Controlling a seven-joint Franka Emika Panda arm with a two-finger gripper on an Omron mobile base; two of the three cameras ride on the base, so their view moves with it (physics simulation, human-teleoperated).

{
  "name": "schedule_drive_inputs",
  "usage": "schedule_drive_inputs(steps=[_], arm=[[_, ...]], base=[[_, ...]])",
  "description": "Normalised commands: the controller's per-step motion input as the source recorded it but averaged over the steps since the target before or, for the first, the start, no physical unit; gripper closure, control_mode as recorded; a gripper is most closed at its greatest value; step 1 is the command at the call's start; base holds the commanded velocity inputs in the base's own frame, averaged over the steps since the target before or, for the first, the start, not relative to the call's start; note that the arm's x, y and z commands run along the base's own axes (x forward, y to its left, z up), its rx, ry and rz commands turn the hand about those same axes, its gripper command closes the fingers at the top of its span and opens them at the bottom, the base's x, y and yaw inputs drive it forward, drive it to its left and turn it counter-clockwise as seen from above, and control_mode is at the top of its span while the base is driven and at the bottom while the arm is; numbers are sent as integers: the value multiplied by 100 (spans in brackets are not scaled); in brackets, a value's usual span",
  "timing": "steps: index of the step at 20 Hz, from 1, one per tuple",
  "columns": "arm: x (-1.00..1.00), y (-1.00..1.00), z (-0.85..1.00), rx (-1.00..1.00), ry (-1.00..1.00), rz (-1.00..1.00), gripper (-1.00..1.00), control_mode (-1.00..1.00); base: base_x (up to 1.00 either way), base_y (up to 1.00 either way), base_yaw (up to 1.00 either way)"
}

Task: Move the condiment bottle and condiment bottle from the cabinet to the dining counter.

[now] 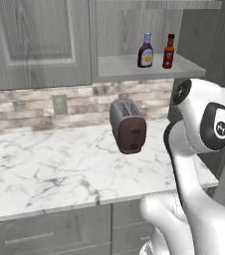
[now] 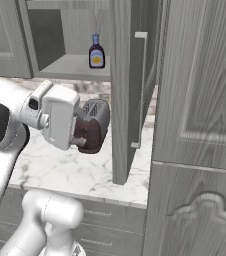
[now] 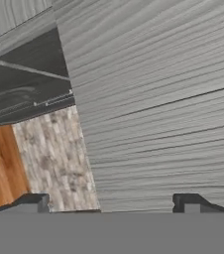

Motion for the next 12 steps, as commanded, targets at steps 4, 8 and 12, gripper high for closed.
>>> schedule_drive_inputs(steps=[4, 8, 12], arm=[[25, 55, 1, 12, -24, 8, -100, -100], [28, 41, 8, 20, -22, 5, -100, -100], [41, 36, 12, 26, -19, 3, -100, -100]], base=[[0, 0, 0], [0, 0, 0], [0, 0, 0]])
